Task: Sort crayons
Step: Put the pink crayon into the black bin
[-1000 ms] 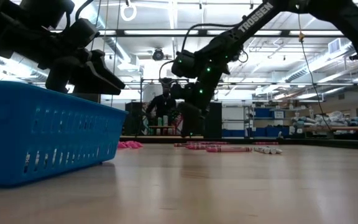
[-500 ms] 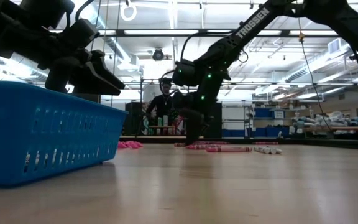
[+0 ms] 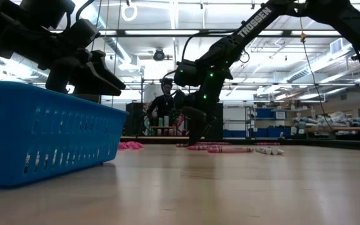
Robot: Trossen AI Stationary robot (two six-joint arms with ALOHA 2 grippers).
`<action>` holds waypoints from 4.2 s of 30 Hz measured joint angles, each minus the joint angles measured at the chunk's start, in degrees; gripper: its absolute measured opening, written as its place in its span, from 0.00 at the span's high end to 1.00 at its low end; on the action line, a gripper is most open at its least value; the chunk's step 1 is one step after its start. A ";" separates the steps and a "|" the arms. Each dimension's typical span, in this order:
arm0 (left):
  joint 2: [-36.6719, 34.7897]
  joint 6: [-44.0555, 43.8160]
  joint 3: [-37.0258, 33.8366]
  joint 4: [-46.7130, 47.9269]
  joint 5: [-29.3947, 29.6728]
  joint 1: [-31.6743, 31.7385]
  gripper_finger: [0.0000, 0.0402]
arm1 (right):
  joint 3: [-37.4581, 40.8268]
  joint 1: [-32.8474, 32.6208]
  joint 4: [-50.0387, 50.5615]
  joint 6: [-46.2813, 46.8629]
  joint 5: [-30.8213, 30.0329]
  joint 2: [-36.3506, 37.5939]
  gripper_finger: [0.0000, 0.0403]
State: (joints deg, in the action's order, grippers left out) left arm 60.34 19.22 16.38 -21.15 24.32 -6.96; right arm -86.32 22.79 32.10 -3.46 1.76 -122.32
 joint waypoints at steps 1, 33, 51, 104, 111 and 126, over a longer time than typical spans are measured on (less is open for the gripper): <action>0.00 0.00 0.00 0.00 0.00 0.00 0.44 | 0.02 -0.08 0.02 0.09 -0.04 0.00 0.95; 0.00 -4.52 0.04 -4.69 -0.28 0.04 0.44 | 0.24 -16.65 -13.24 -10.84 1.99 8.59 0.93; 0.00 -4.66 0.04 -4.81 -1.90 0.04 0.55 | 0.20 -19.11 -21.10 -11.51 1.59 8.59 0.93; -0.13 -52.55 29.96 57.97 8.48 -23.76 0.89 | 2.86 -30.58 -2.80 -0.41 -30.29 15.78 0.72; -0.07 -76.53 31.06 62.83 7.21 -32.65 0.89 | 2.86 -31.41 -3.54 1.75 -35.89 15.63 0.72; 0.84 -105.38 31.06 63.34 -13.97 -36.79 0.89 | 4.88 -31.70 -9.47 -0.16 -25.62 15.61 0.72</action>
State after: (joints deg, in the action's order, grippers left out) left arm 61.17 -86.16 47.44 42.19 10.35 -43.75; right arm -81.44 -8.91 22.63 -3.62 -23.86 -106.72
